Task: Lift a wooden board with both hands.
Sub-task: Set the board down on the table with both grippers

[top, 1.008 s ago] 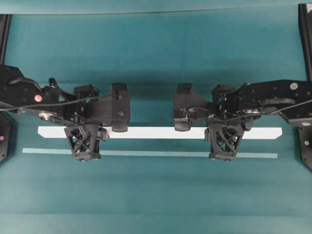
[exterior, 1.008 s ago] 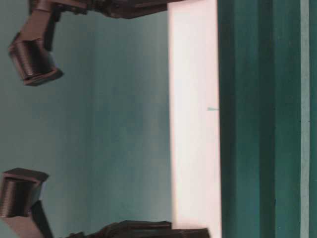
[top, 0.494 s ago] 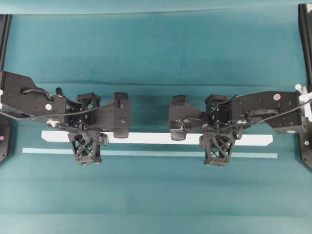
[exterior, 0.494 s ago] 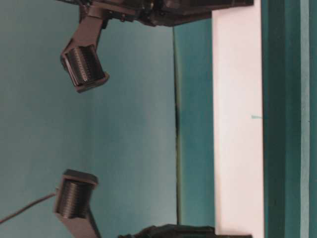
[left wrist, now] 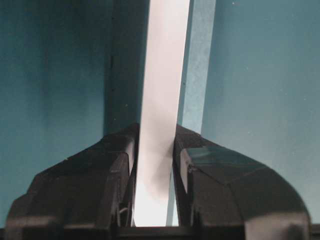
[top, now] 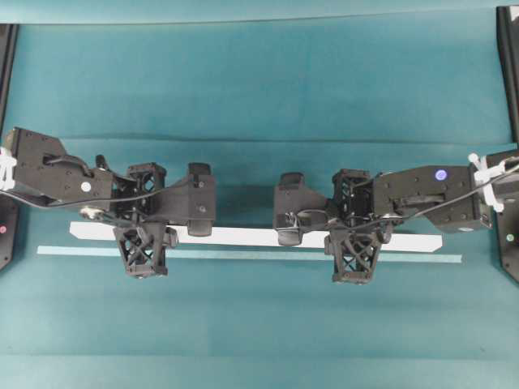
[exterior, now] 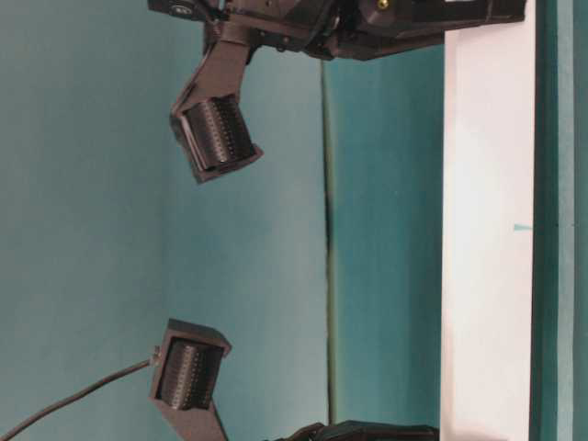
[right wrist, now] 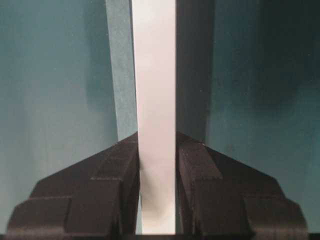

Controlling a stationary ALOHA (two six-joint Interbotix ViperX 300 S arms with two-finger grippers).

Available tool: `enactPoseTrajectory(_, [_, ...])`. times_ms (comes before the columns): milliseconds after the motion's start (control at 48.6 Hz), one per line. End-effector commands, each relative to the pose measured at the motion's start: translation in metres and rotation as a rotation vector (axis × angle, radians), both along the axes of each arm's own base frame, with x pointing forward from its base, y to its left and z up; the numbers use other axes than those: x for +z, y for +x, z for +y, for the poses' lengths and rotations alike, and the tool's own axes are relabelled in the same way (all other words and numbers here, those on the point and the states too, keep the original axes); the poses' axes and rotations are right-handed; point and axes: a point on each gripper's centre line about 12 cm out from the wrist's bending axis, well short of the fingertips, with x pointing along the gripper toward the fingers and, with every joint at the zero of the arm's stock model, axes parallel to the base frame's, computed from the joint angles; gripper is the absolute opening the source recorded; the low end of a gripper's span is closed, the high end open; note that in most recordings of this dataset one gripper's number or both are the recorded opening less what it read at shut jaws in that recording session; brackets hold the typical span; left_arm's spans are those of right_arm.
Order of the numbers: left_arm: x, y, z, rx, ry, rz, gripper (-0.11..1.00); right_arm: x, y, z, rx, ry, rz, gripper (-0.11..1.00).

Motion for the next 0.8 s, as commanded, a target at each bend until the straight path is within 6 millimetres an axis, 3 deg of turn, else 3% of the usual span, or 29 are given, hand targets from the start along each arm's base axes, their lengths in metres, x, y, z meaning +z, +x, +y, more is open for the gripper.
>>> enactPoseTrajectory(0, [0.000, 0.001, 0.001, 0.006, 0.001, -0.005, 0.18, -0.003, 0.000, 0.003, 0.011, 0.001, 0.008, 0.21])
enactPoseTrajectory(782, [-0.013, 0.003, -0.005, -0.003, -0.003, -0.011, 0.18, -0.012, -0.001, -0.002, 0.004, -0.009, -0.032, 0.21])
